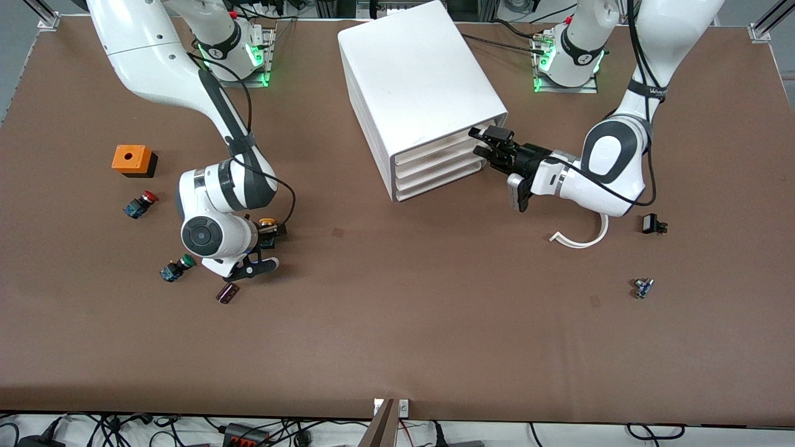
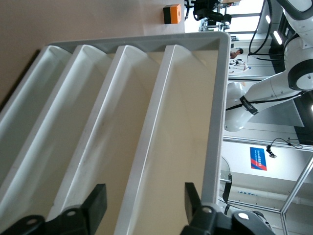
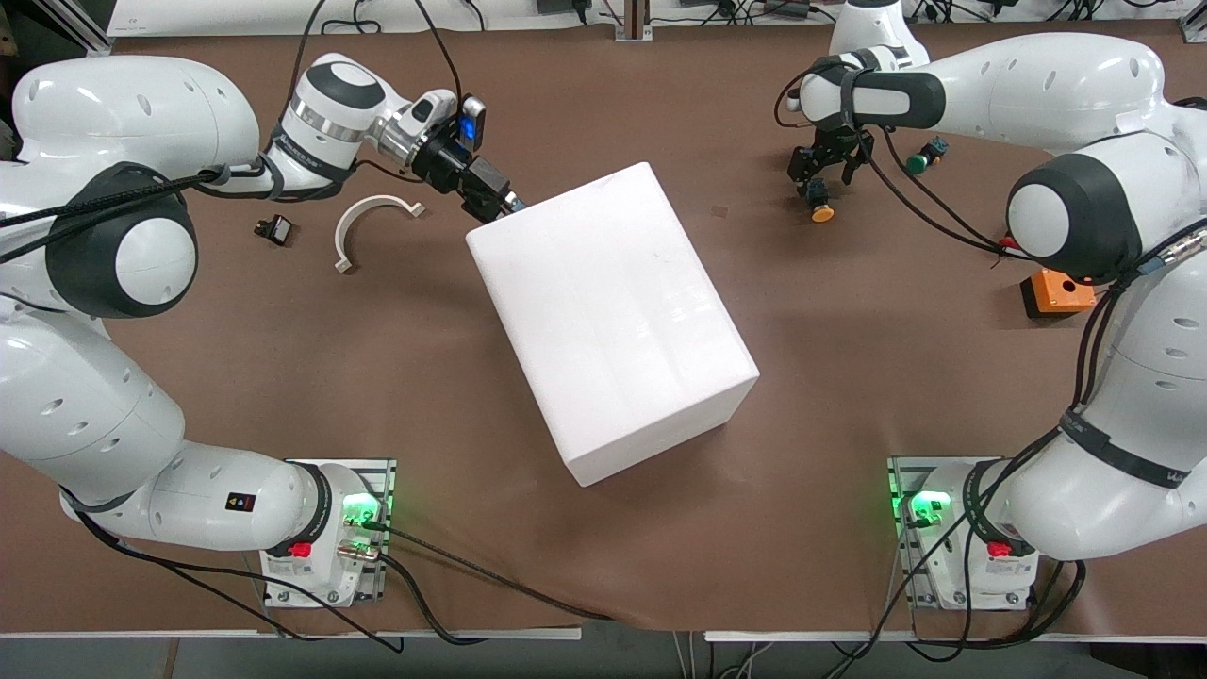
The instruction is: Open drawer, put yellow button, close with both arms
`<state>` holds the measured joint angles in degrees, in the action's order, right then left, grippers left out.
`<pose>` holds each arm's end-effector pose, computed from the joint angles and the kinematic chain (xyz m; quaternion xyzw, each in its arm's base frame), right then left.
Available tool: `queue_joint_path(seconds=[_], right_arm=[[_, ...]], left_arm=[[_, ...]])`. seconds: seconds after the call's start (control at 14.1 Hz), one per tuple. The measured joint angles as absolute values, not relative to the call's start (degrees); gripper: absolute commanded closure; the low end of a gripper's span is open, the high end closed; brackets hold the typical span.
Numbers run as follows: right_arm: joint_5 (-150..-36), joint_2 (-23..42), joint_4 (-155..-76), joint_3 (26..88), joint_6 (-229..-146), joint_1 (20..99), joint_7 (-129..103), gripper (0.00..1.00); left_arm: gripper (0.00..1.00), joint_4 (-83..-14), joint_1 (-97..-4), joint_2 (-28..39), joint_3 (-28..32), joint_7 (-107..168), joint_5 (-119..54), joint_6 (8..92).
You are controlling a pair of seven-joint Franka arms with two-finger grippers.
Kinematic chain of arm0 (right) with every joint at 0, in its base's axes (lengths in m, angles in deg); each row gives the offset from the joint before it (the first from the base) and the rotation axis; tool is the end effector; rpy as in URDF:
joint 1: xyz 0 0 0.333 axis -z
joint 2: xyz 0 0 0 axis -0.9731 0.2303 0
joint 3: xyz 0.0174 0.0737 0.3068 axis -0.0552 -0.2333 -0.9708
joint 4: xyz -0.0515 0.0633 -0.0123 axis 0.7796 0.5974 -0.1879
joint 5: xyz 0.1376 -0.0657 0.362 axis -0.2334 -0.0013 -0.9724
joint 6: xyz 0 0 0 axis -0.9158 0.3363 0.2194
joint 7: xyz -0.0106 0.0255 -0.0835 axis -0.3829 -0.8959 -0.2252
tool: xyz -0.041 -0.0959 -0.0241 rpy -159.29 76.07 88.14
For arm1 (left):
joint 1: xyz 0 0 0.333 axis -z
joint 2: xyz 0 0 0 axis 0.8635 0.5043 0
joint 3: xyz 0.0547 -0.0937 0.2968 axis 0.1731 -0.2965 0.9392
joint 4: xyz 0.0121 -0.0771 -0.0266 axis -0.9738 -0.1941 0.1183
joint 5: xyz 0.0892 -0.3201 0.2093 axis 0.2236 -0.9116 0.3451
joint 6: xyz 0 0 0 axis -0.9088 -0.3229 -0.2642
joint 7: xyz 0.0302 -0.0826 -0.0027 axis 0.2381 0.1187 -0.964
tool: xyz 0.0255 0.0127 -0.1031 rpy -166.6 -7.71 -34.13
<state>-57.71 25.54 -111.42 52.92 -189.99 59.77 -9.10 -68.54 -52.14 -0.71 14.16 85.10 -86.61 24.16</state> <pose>0.6282 0.1781 0.1903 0.9806 0.1384 -0.1381 0.0155 0.4867 -0.2126 0.2749 0.7742 -0.2099 -0.1829 0.5684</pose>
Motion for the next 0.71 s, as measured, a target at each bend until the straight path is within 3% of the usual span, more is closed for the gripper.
queue_joint_path(seconds=[0.14,0.42,0.57,0.71], right_arm=[[-57.80,26.09,-111.41,52.92,-190.15,59.84,-9.10,0.05],[-57.96,26.66,-111.41,52.90,-190.17,59.82,-9.09,0.26],[-58.14,26.95,-111.41,52.87,-190.18,59.78,-9.09,0.31],[-59.27,27.21,-111.41,52.86,-190.20,59.76,-9.08,0.46]], left_arm=[[0.51,-70.66,-51.62,-0.71,14.16,88.30,-87.99,25.11],[0.91,-72.18,-51.48,-0.71,13.66,90.09,-88.90,25.51],[0.96,-72.28,-51.45,-0.71,13.29,90.43,-88.92,25.60],[0.96,-72.28,-51.46,-0.71,13.22,90.56,-89.08,25.58]])
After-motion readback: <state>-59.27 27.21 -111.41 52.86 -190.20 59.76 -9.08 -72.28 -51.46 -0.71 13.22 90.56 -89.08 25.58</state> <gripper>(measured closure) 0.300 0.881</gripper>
